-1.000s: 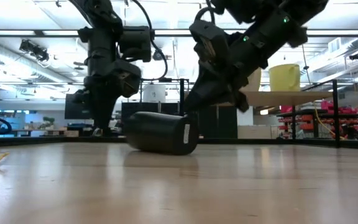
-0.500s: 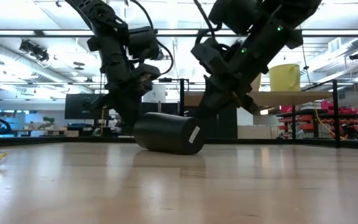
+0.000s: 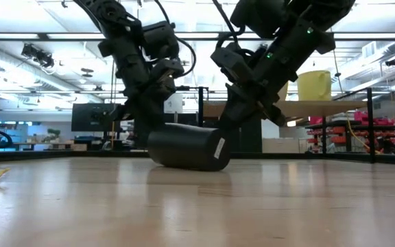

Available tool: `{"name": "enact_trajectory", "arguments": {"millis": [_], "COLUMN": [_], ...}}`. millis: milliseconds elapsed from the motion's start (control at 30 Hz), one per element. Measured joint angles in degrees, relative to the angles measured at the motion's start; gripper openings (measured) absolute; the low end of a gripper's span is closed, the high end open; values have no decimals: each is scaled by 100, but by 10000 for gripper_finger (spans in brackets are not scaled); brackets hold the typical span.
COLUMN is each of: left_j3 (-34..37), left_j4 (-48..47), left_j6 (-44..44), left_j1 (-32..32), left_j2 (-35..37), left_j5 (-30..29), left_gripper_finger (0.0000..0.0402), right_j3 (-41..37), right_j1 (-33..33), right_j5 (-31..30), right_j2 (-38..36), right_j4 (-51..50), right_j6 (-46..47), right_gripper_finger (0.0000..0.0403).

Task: Stack small to large cups/mugs on shelf
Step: Put the black cup on the shelf

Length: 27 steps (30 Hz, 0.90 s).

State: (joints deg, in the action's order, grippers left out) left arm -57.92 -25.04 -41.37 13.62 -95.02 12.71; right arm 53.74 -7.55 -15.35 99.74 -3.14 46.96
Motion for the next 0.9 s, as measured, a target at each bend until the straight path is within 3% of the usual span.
{"name": "enact_trajectory", "arguments": {"millis": [333,533,667,900], "left_j3": [-1,-3,-3,-3], "left_j4": [492,516,518,513], "left_j6": [-181,-239,-238,-150], "left_j1": [-302,-469,-532,-524], "left_j2": [0,0,0,0], "left_j5": [40,71,105,140], "left_gripper_finger": [32,36,33,28], "right_j3": [0,-2,2,-4], "right_j1": [-133,-788,-1369,-1759], "right_j5": [85,-612,-904,-1004], "right_j2": [-53,-673,-1037,-403], "right_j4": [-158,-1358,-1487,-1081], "right_j6": [151,898,1632,2339], "right_gripper_finger": [0,0,0,0]}}
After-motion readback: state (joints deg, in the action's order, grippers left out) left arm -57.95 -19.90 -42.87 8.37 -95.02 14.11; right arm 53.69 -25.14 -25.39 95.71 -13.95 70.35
